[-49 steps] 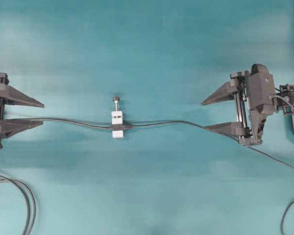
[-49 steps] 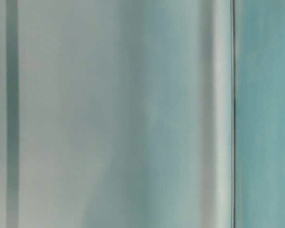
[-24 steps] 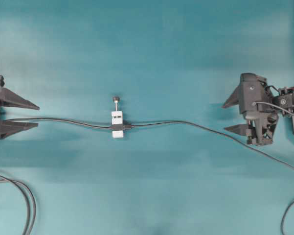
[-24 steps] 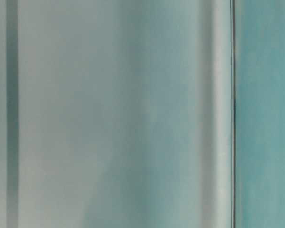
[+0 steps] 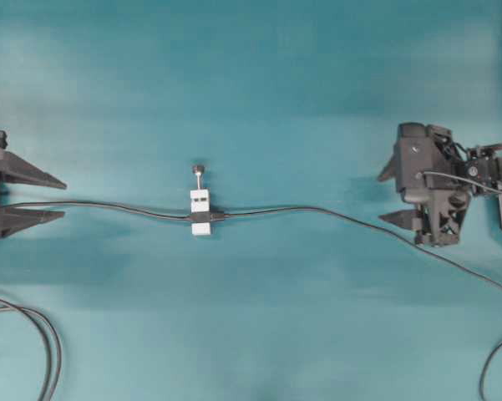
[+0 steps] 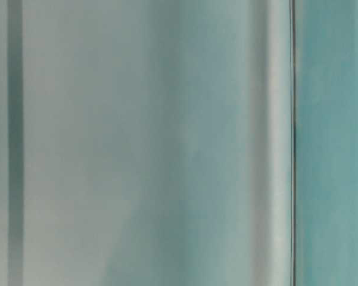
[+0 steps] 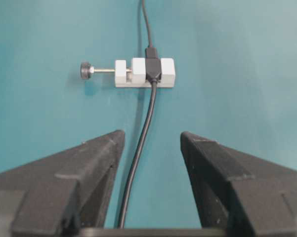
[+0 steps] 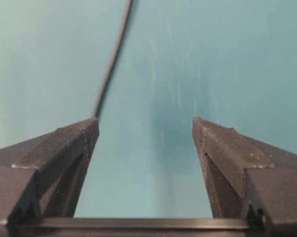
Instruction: Insert the USB cable into the female connector supported by the left arm.
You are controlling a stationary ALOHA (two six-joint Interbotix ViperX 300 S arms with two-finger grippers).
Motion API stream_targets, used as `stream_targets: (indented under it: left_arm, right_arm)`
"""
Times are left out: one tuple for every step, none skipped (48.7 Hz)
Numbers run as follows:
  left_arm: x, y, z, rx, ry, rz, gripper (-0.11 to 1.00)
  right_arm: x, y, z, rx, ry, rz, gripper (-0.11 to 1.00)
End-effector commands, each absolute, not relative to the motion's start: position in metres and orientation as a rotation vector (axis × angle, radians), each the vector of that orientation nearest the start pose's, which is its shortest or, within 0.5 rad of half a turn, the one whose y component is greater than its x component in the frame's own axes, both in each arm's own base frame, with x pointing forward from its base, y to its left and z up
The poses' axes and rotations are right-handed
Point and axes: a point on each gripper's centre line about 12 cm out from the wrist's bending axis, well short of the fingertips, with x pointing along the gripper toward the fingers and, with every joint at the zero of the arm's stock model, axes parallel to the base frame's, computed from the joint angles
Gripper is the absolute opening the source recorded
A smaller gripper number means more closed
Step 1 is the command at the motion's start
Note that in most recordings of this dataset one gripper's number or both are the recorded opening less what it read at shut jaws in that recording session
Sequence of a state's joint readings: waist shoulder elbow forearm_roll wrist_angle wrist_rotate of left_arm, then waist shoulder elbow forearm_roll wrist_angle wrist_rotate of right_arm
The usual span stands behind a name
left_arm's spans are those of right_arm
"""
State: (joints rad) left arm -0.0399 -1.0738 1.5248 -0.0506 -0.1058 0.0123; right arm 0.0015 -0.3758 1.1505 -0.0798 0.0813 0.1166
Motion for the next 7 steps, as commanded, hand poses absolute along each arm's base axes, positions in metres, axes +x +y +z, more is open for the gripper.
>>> stream_targets:
  left_arm:
    - [0.150, -0.005, 0.161, -0.023, 0.324, -0.028, 0.63]
    - [0.150, -0.005, 0.161, -0.022, 0.324, -0.028, 0.63]
    - [0.150, -0.005, 0.161, -0.022, 0.324, -0.028, 0.63]
    - [0.150, -0.005, 0.161, -0.022, 0.323, -0.028, 0.63]
    - [0.151, -0.005, 0.162, -0.022, 0.321, -0.028, 0.63]
    - [0.151, -0.005, 0.162, -0.023, 0.320, -0.028, 0.63]
    - [0.151, -0.005, 0.164, -0.024, 0.317, -0.027, 0.63]
  right_arm:
    - [0.249, 0.000, 0.146, 0.032, 0.793, -0.019, 0.77]
    - [0.249, 0.000, 0.147, 0.034, 0.785, -0.019, 0.77]
    - [0.249, 0.000, 0.149, 0.033, 0.776, -0.018, 0.77]
    - [0.248, 0.001, 0.153, 0.032, 0.761, -0.014, 0.77]
    - [0.248, 0.002, 0.157, 0.032, 0.742, -0.010, 0.77]
    - [0.247, 0.003, 0.162, 0.028, 0.721, -0.004, 0.77]
    - [0.245, 0.004, 0.167, 0.028, 0.696, 0.001, 0.77]
